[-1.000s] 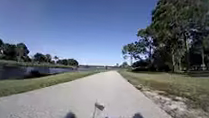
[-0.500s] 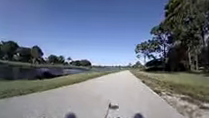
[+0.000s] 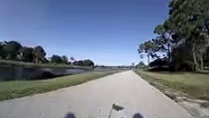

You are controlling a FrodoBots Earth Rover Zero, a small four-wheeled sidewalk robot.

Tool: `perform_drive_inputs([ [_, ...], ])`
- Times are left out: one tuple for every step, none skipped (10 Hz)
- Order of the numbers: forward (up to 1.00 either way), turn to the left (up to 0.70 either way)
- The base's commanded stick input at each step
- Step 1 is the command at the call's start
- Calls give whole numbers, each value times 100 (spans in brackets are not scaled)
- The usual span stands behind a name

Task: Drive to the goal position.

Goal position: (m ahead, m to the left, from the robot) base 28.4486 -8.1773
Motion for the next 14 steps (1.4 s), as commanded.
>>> perform_drive_inputs([
  [85,0],
  [85,0],
  [85,0],
  [85,0],
  [85,0],
  [85,0],
  [85,0],
  [85,0],
  [85,0],
  [85,9],
  [85,34],
  [85,34],
  [85,14],
  [85,0],
])
